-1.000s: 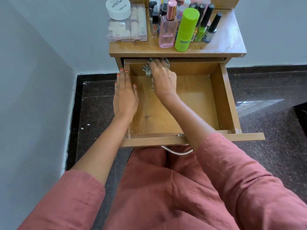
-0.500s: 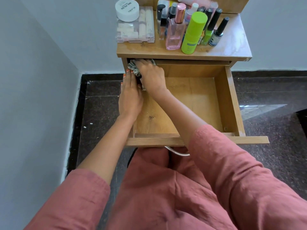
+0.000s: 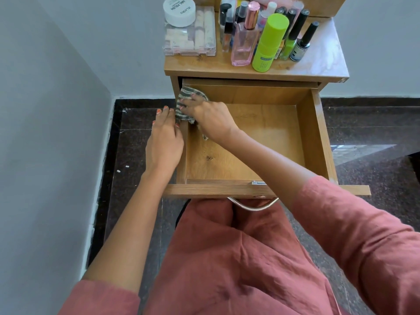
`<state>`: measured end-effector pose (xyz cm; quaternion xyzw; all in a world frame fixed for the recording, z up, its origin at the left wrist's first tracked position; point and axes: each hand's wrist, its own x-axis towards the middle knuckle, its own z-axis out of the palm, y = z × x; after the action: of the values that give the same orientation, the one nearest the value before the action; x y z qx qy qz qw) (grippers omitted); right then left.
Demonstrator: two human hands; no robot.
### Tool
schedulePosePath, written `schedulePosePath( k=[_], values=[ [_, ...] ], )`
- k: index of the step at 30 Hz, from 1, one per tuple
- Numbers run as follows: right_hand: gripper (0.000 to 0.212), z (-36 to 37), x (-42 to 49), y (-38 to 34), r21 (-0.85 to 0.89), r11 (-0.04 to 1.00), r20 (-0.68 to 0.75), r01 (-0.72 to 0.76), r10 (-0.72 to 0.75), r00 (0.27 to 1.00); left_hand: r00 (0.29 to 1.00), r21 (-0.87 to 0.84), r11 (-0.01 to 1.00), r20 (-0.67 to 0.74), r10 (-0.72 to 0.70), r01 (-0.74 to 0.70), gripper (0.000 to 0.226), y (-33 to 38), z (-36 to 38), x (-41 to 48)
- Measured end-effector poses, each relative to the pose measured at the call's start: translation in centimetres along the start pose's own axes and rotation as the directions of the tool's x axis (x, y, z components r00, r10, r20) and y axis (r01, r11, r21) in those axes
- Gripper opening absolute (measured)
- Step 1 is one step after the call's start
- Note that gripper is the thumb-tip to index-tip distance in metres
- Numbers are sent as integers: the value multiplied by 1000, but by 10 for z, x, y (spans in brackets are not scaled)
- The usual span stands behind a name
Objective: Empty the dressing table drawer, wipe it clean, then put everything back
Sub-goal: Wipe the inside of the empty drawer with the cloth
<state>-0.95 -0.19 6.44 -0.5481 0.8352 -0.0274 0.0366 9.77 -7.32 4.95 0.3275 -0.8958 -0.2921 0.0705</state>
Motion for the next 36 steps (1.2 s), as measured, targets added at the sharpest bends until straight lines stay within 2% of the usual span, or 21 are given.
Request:
schedulePosePath(
  k=[6,10,15,18,23,27,32,36],
  values=[
    [51,-8,7,0,-18,1000,43,-17,17,999,999,-25,1000,-54,-2,0,45,-1,1,-4],
    [43,-8,-22,-10,-17,996,91,87,-85,992,998,-44,999,-67,1,-4,43,-5,-3,0],
    [41,-1,-59,-23,98,971,46,218,-223,974,998,-57,998,-60,17,-21,42,0,-6,6],
    [39,2,-74,-27,142,940,-60,310,-304,951,998,-45,997,-4,70,-70,42,2,-5,9],
    [55,9,-85,-30,210,886,-80,415,-407,910,980,69,984,126,156,-165,44,5,0,15],
    [46,6,-90,-22,273,901,78,338,-371,925,970,162,968,183,159,-189,46,6,6,16],
    [55,6,-96,-8,311,930,269,193,-281,921,971,187,965,188,151,-186,47,6,9,14],
    [61,8,-90,-2,321,928,342,191,-301,890,972,179,967,186,145,-179,47,6,11,13]
  ],
)
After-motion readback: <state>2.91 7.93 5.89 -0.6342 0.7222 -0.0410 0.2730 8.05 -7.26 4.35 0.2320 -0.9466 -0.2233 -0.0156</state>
